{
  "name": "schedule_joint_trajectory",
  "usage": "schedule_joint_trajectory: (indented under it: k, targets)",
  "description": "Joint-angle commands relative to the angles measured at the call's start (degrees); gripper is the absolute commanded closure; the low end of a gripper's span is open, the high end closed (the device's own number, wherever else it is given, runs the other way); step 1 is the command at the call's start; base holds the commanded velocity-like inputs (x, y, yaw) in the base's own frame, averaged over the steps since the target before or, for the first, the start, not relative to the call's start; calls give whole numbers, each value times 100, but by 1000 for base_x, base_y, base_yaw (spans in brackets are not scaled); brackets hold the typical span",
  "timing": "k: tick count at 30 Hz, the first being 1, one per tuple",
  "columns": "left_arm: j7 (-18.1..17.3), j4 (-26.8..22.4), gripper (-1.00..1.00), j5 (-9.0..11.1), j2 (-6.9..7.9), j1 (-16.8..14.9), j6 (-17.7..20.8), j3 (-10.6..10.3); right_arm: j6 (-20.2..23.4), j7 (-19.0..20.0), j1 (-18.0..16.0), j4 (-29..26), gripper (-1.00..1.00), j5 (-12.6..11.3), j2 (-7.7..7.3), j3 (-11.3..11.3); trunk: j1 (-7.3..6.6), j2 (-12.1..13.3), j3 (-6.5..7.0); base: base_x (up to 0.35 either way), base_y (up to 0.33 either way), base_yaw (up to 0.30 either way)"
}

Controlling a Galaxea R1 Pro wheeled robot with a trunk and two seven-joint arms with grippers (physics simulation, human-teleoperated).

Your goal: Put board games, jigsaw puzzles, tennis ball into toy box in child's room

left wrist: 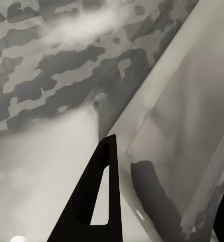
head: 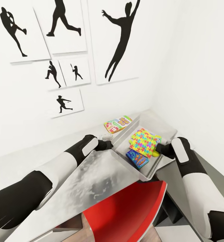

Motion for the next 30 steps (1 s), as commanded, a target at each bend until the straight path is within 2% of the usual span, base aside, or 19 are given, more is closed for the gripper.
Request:
schedule_joint_trajectory:
  k: [1,15,30]
  targets:
    - [40,-21,100,83,2,-7,-53,-28,-22,-45,-3,-10,100,-140,-6,-2,8,-9,-11,0,0,0]
    - [56,-41,100,83,-6,-2,-59,-28,165,-43,0,-242,100,-137,-35,-18,8,-9,-11,0,0,0]
    - [63,-301,100,74,18,78,-60,-30,229,-42,-7,-269,100,-135,-21,-20,8,-9,-11,-1,0,0]
